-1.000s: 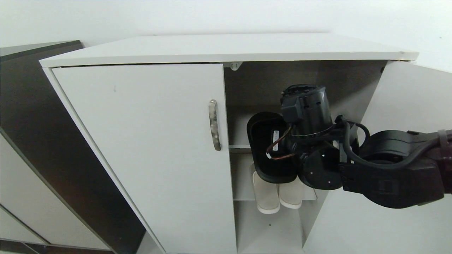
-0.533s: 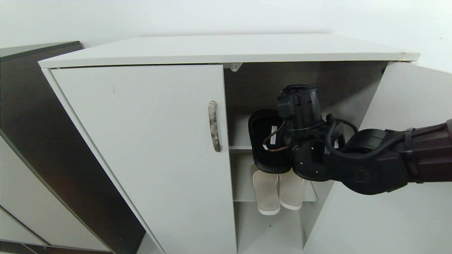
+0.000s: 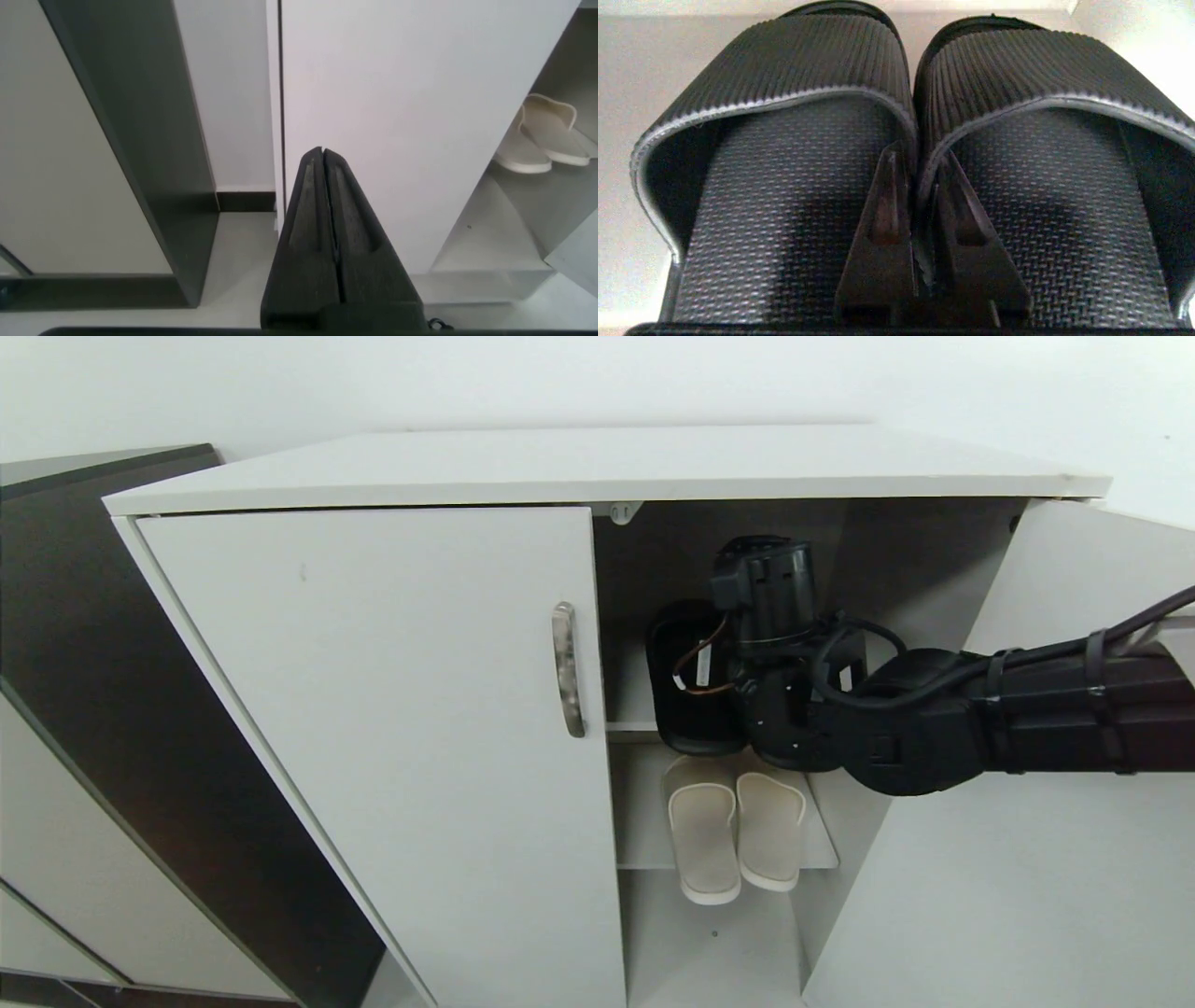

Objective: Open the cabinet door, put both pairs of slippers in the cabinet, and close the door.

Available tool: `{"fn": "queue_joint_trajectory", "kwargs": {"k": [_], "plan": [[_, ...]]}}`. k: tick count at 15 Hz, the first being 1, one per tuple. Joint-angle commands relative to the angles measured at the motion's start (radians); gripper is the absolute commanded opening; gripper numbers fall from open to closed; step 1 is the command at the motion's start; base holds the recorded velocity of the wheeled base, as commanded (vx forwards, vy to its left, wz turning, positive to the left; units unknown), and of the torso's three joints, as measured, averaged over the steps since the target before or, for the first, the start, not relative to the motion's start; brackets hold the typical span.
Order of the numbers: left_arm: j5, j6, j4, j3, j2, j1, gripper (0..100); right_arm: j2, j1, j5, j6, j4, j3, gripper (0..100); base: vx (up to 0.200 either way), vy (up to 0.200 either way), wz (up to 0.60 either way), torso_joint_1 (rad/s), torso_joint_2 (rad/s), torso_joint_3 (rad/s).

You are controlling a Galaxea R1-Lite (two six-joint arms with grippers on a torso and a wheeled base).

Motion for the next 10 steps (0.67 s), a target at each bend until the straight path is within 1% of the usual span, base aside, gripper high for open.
{"fn": "queue_joint_trajectory", "kwargs": {"k": [1, 10], "plan": [[0.0, 0.0, 0.0, 0.0, 0.0, 0.0, 0, 0.045, -0.012, 0.0, -0.002, 0.0, -0.031, 0, 0.0, 0.0, 0.0, 0.0, 0.0, 0.0], [0.0, 0.0, 0.0, 0.0, 0.0, 0.0, 0, 0.065, -0.024, 0.0, 0.0, 0.0, -0.035, 0, 0.0, 0.0, 0.0, 0.0, 0.0, 0.0]]}}
